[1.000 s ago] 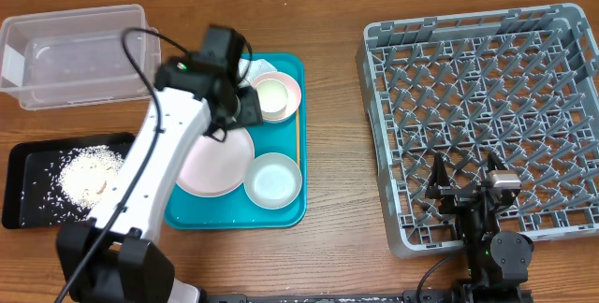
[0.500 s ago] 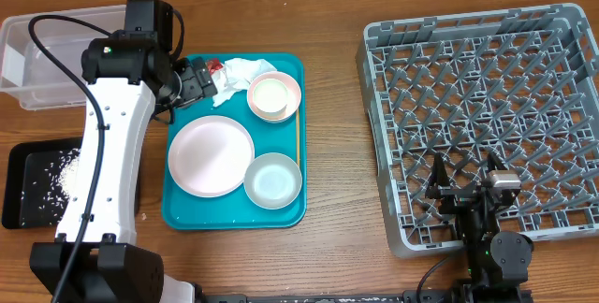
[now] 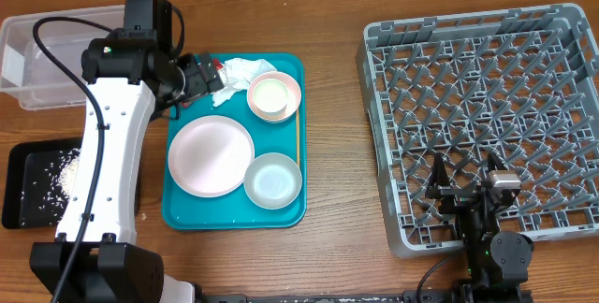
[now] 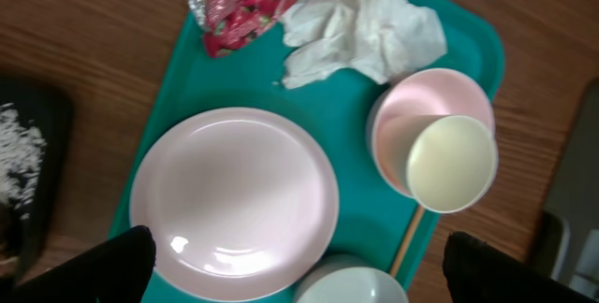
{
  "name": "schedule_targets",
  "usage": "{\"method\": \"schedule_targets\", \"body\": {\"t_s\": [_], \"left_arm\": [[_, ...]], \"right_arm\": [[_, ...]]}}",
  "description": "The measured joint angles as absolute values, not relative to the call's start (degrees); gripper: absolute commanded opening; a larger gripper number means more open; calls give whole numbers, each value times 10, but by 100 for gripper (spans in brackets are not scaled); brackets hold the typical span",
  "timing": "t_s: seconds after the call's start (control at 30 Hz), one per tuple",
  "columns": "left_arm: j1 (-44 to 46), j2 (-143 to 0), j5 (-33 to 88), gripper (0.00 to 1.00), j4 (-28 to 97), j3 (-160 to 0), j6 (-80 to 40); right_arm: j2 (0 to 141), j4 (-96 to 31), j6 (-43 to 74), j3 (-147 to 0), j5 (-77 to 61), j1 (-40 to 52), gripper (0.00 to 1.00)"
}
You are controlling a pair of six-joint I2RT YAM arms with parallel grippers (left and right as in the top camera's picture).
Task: Sort waste into correct bins and load items into the dishwasher
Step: 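Grasp the white tissue on the teal tray with the left gripper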
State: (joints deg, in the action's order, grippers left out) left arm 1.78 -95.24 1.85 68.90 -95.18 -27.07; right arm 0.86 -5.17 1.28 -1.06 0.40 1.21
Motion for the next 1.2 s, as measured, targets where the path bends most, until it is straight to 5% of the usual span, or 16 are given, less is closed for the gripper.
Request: {"method": "schedule_targets", "body": {"t_s": [0.33,1.03,1.2], "left_arm": [[18,-1028,81,100,515,-953,-267],[31,-1243,99,73,430,-952,-271],[39,-1254,94,41,421,-952,-275]], "right_arm": [[9,-52,13,-11,4,12,100],[9,-51,13,-11,4,12,100],[9,-51,13,-11,4,12,100]]}}
